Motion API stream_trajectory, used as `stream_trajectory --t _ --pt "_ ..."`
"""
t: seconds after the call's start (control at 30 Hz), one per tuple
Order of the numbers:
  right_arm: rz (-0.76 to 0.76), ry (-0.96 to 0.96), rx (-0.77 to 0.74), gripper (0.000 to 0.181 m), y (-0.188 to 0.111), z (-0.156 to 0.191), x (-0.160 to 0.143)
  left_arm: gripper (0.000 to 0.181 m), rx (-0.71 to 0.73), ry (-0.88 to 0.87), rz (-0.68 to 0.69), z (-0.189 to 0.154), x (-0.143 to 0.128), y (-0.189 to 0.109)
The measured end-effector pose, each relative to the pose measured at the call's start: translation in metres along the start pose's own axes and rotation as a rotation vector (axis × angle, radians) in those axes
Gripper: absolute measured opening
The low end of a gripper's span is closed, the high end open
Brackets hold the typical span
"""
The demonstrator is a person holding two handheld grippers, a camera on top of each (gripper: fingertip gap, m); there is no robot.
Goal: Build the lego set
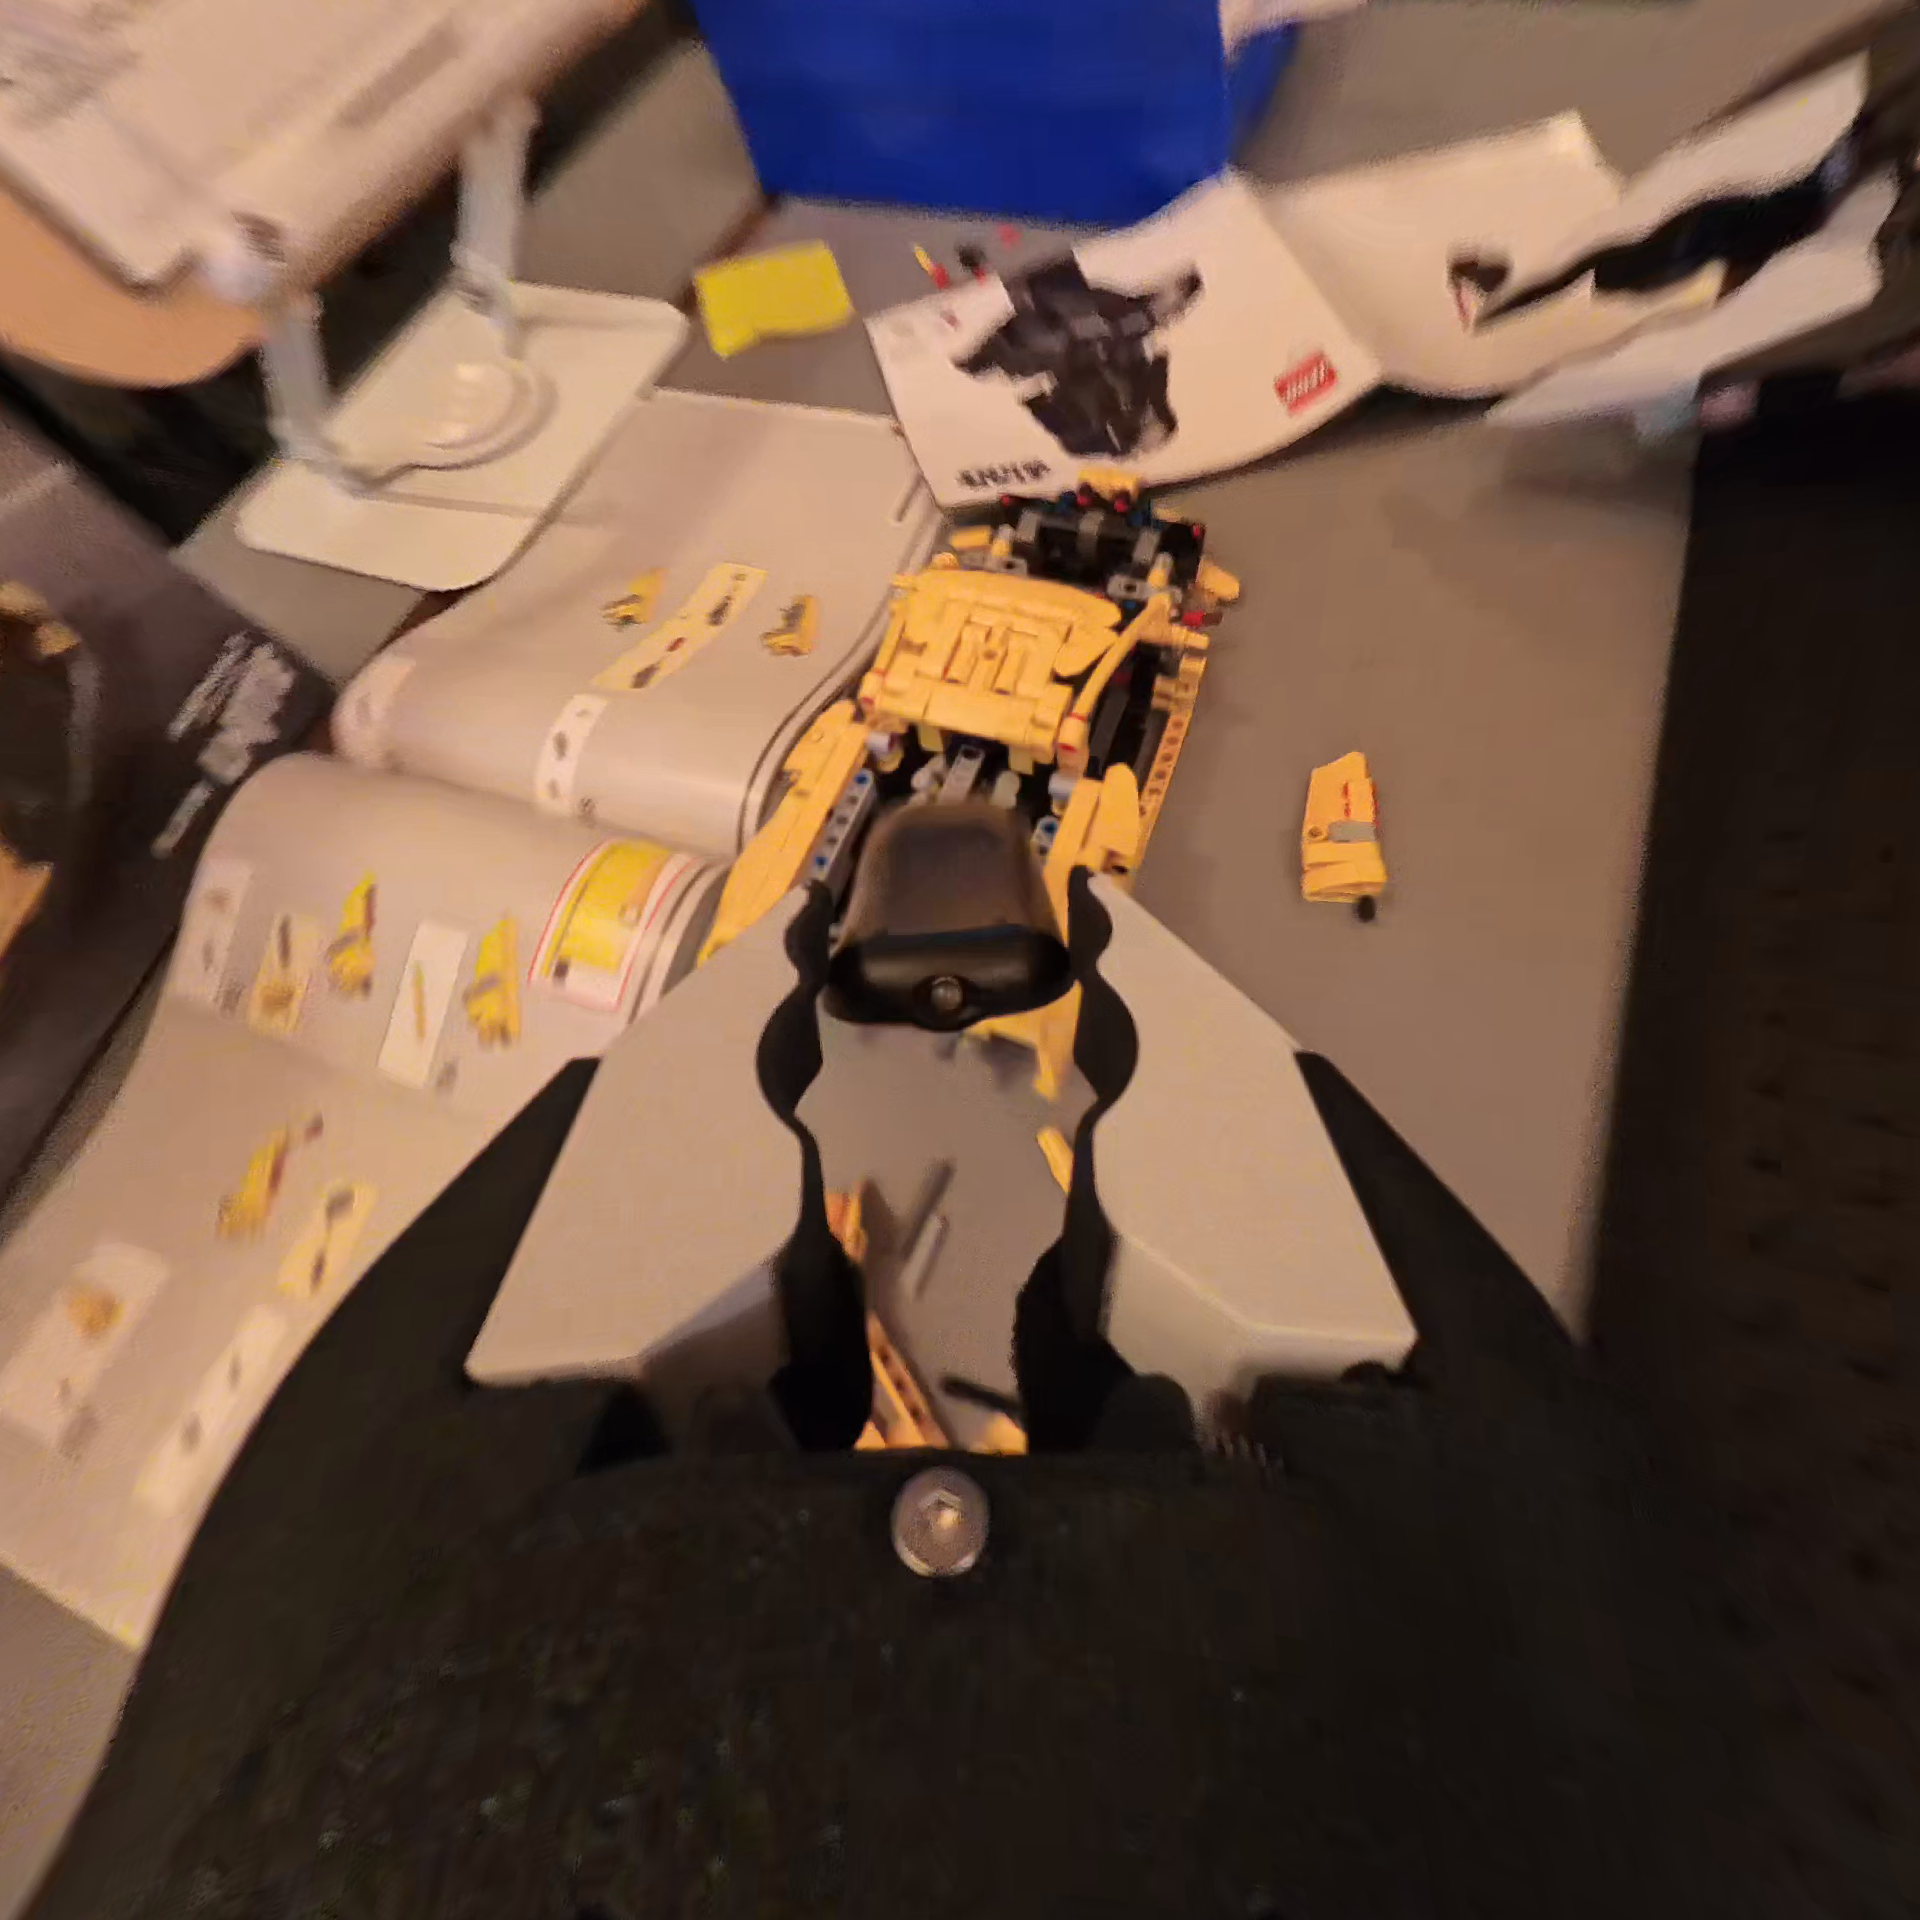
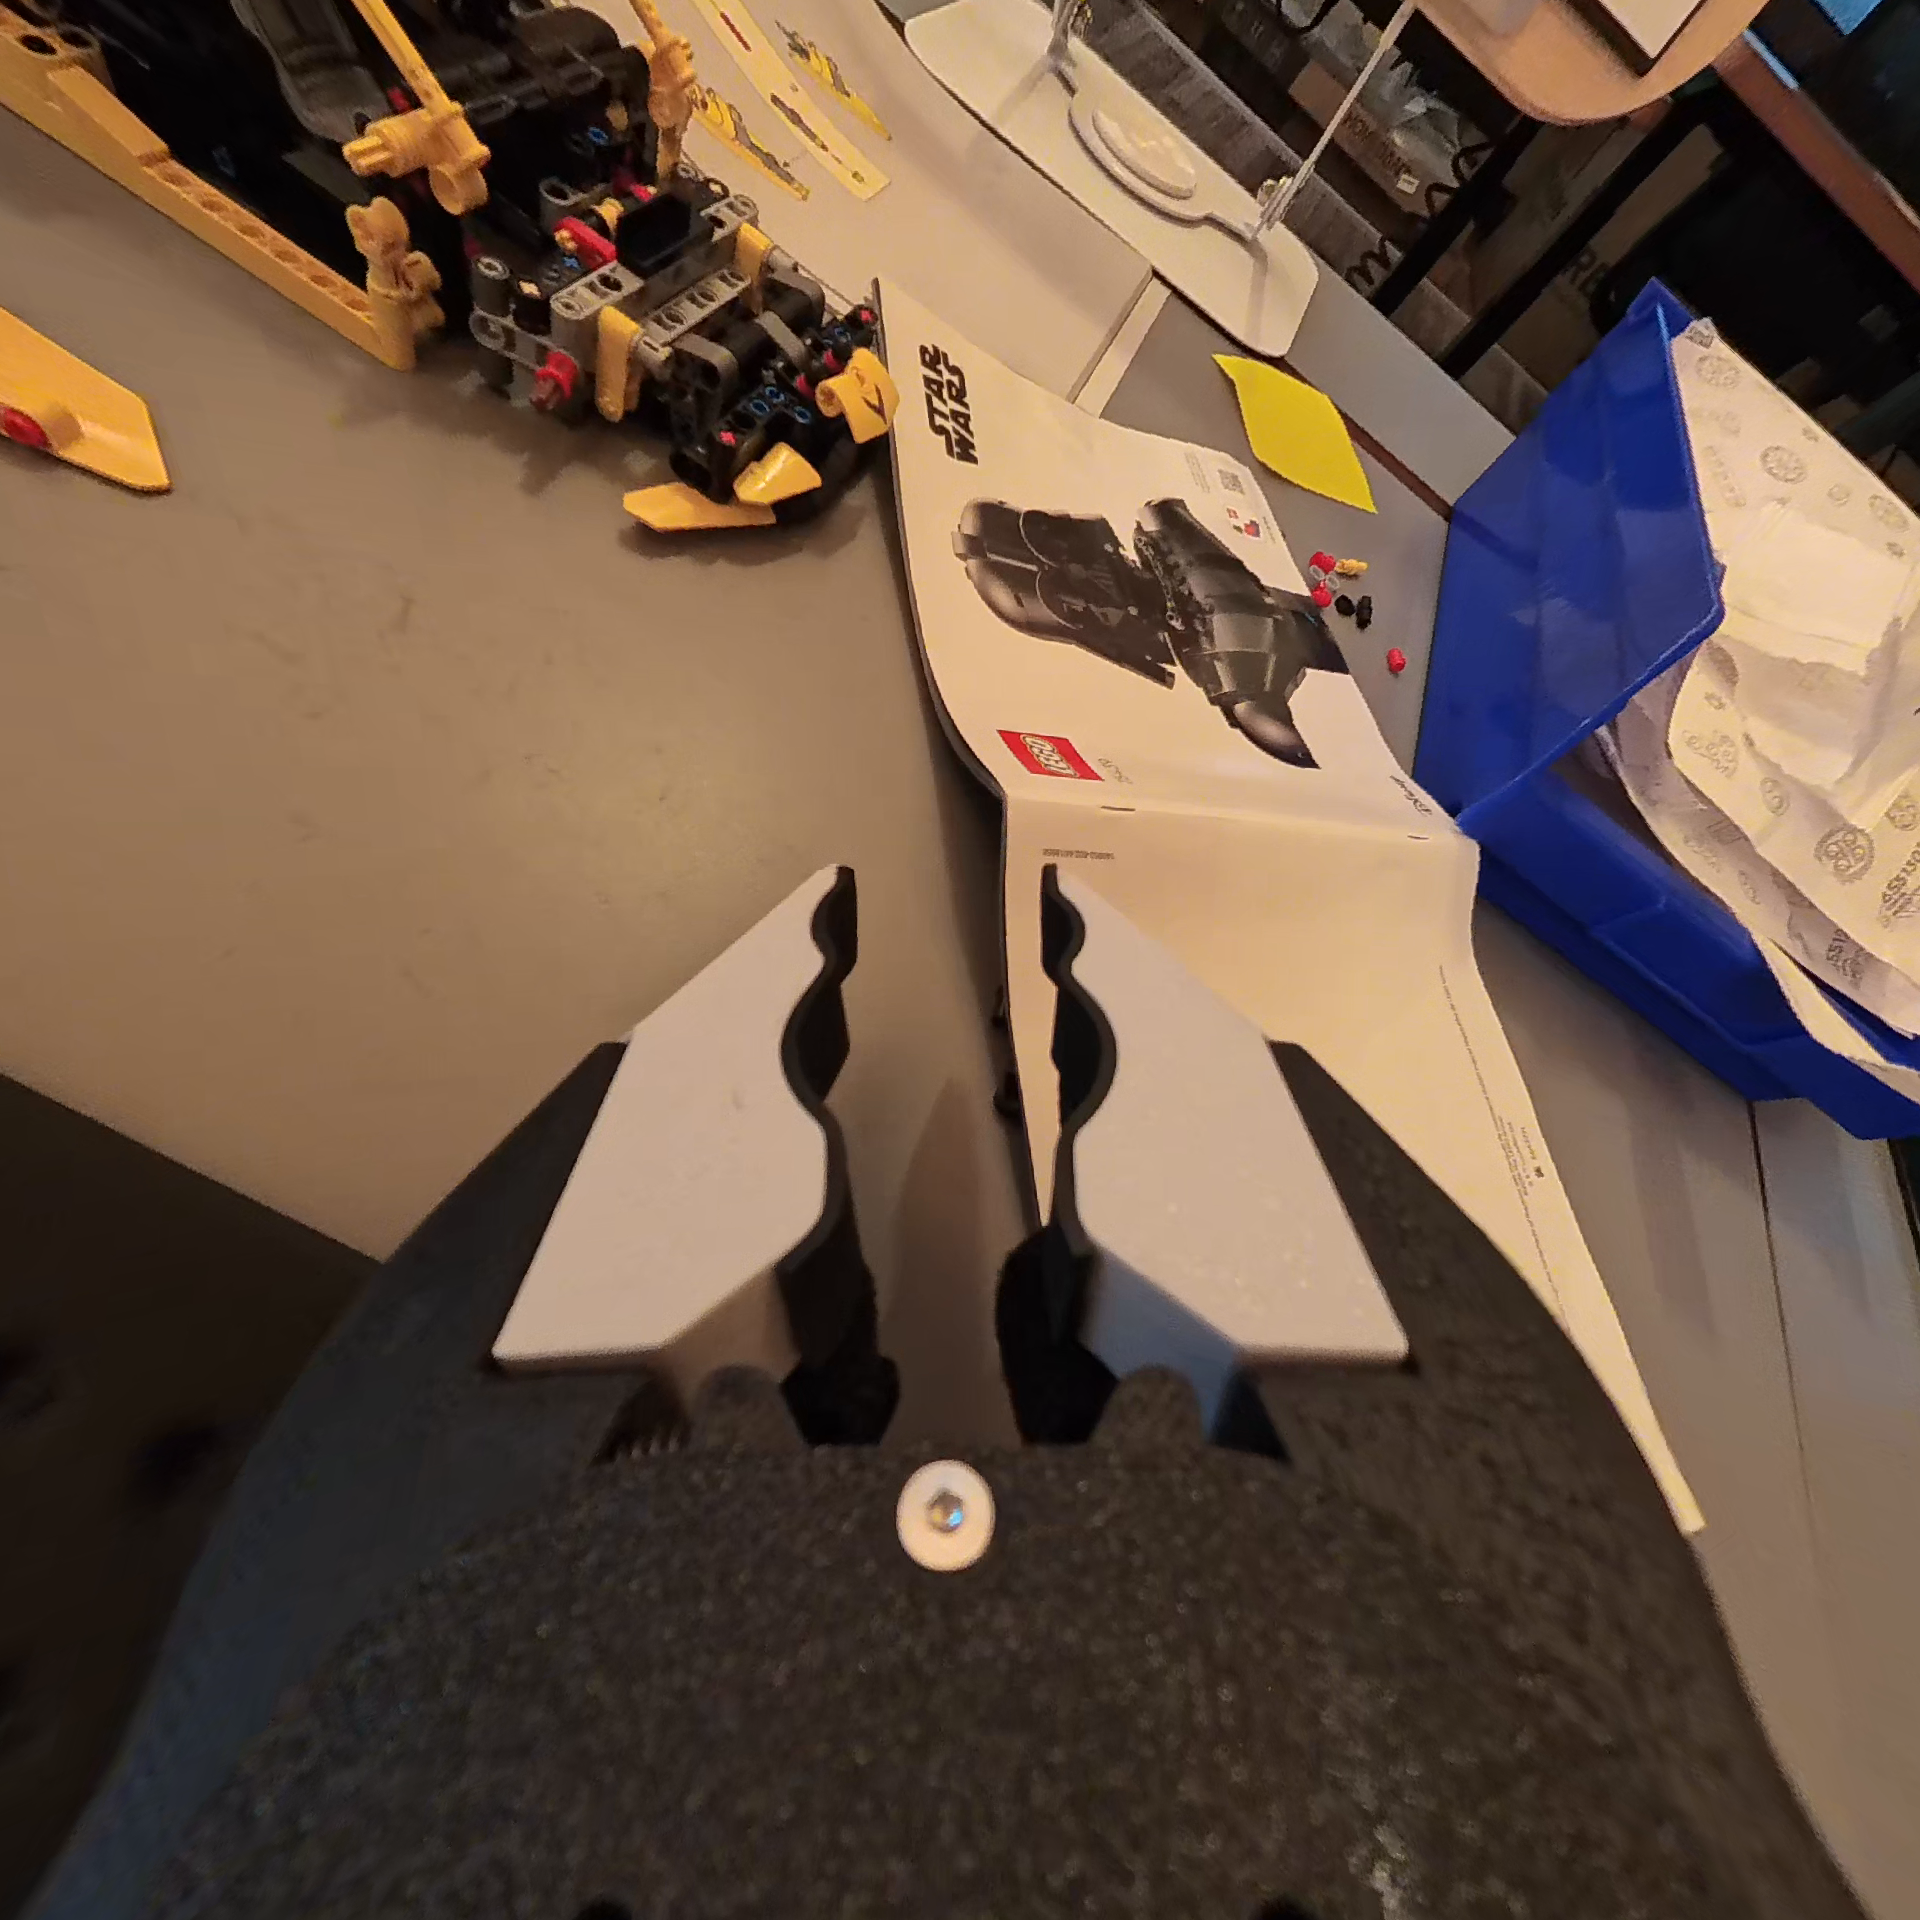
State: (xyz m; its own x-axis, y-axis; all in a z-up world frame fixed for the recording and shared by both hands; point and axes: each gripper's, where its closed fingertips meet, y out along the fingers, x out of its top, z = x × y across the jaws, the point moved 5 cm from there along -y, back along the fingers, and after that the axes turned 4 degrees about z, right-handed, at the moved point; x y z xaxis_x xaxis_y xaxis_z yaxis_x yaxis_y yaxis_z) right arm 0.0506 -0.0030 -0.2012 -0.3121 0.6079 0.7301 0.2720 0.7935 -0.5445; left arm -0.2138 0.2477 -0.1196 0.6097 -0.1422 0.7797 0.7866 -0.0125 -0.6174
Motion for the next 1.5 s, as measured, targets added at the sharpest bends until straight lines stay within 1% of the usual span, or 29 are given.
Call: stream_trajectory --t 0.03,0.07,0.13,0.17,0.23,0.3,0.33,0.37,0.4,0.43,0.47,0.53,0.6,0.63,0.7,0.77,0.87,0.97,1.03,1.07,1.1,1.17,1.23,1.27,1.33,1.37,1.43,1.5 --pt "0.0 0.005 0.003 0.033 0.0 0.0 0.0 0.044 0.034 -0.05 -0.059 -0.004 -0.01 -0.02" --pt "-0.002 0.009 0.005 0.033 0.0 -0.001 0.0 0.0 0.06 -0.09 -0.105 -0.009 -0.022 -0.038" --pt "-0.006 0.018 0.006 0.033 0.0 -0.001 0.0 0.0 0.167 -0.164 -0.219 -0.01 -0.045 -0.066" --pt "-0.006 0.023 0.008 0.033 0.0 -0.002 0.0 0.0 0.175 -0.188 -0.222 -0.012 -0.057 -0.074" --pt "0.002 0.034 0.014 0.033 0.001 -0.003 -0.001 0.0 0.219 -0.208 -0.164 -0.015 -0.083 -0.084" --pt "0.0 0.05 0.016 0.033 0.0 -0.004 0.0 0.0 0.266 -0.255 -0.145 -0.018 -0.105 -0.103" --pt "-0.015 0.056 0.007 0.033 -0.002 -0.005 0.001 0.0 0.297 -0.288 -0.134 -0.021 -0.116 -0.116" --pt "-0.014 0.059 0.005 0.033 -0.004 -0.005 0.004 0.0 0.35 -0.316 -0.163 -0.025 -0.123 -0.136" --pt "0.002 0.072 0.039 0.037 -0.006 0.0 0.01 0.001 0.407 -0.346 -0.225 -0.031 -0.128 -0.161" --pt "-0.015 0.098 0.094 0.039 -0.008 0.01 0.024 0.004 0.445 -0.373 -0.281 -0.038 -0.135 -0.181" --pt "-0.074 0.116 0.168 0.038 -0.011 0.024 0.044 0.004 0.48 -0.398 -0.302 -0.042 -0.145 -0.193" --pt "-0.155 0.087 0.3 0.038 -0.01 0.057 0.078 0.008 0.499 -0.44 -0.316 -0.045 -0.163 -0.196" --pt "-0.185 0.052 0.426 0.042 -0.002 0.09 0.101 0.02 0.452 -0.498 -0.376 -0.046 -0.164 -0.19" --pt "-0.208 0.051 0.503 0.043 -0.001 0.106 0.111 0.021 0.433 -0.51 -0.418 -0.046 -0.161 -0.19" --pt "-0.245 0.051 0.596 0.043 0.0 0.13 0.125 0.022 0.43 -0.506 -0.475 -0.048 -0.154 -0.193" --pt "-0.273 0.059 0.668 0.042 -0.002 0.147 0.132 0.024 0.431 -0.475 -0.452 -0.054 -0.149 -0.199" --pt "-0.296 0.017 0.686 0.041 -0.008 0.161 0.135 0.024 0.453 -0.453 -0.474 -0.073 -0.138 -0.223" --pt "-0.285 -0.019 0.702 0.041 -0.013 0.17 0.128 0.025 0.432 -0.442 -0.462 -0.107 -0.133 -0.235" --pt "-0.255 -0.032 0.72 0.042 -0.015 0.172 0.122 0.027 0.367 -0.435 -0.401 -0.139 -0.127 -0.229" --pt "-0.248 -0.038 0.729 0.042 -0.018 0.172 0.12 0.027 0.305 -0.428 -0.358 -0.16 -0.121 -0.22" --pt "-0.249 -0.045 0.727 0.042 -0.021 0.17 0.118 0.027 0.223 -0.412 -0.296 -0.185 -0.115 -0.205" --pt "-0.259 -0.058 0.707 0.042 -0.026 0.166 0.115 0.028 0.033 -0.352 -0.126 -0.246 -0.109 -0.163" --pt "-0.256 -0.055 0.702 0.042 -0.03 0.164 0.109 0.027 -0.092 -0.33 0.015 -0.299 -0.115 -0.12" --pt "-0.258 -0.047 0.703 0.042 -0.031 0.163 0.107 0.027 -0.129 -0.351 0.089 -0.318 -0.122 -0.102" --pt "-0.261 -0.035 0.701 0.042 -0.035 0.163 0.101 0.028 -0.174 -0.381 0.243 -0.346 -0.143 -0.075" --pt "-0.263 -0.034 0.699 0.041 -0.037 0.163 0.099 0.028 -0.178 -0.381 0.288 -0.355 -0.15 -0.068" --pt "-0.271 -0.042 0.692 0.04 -0.04 0.162 0.096 0.026 -0.188 -0.383 0.321 -0.366 -0.158 -0.059" --pt "-0.274 -0.064 0.685 0.04 -0.042 0.16 0.095 0.026 -0.199 -0.403 0.317 -0.369 -0.157 -0.055"
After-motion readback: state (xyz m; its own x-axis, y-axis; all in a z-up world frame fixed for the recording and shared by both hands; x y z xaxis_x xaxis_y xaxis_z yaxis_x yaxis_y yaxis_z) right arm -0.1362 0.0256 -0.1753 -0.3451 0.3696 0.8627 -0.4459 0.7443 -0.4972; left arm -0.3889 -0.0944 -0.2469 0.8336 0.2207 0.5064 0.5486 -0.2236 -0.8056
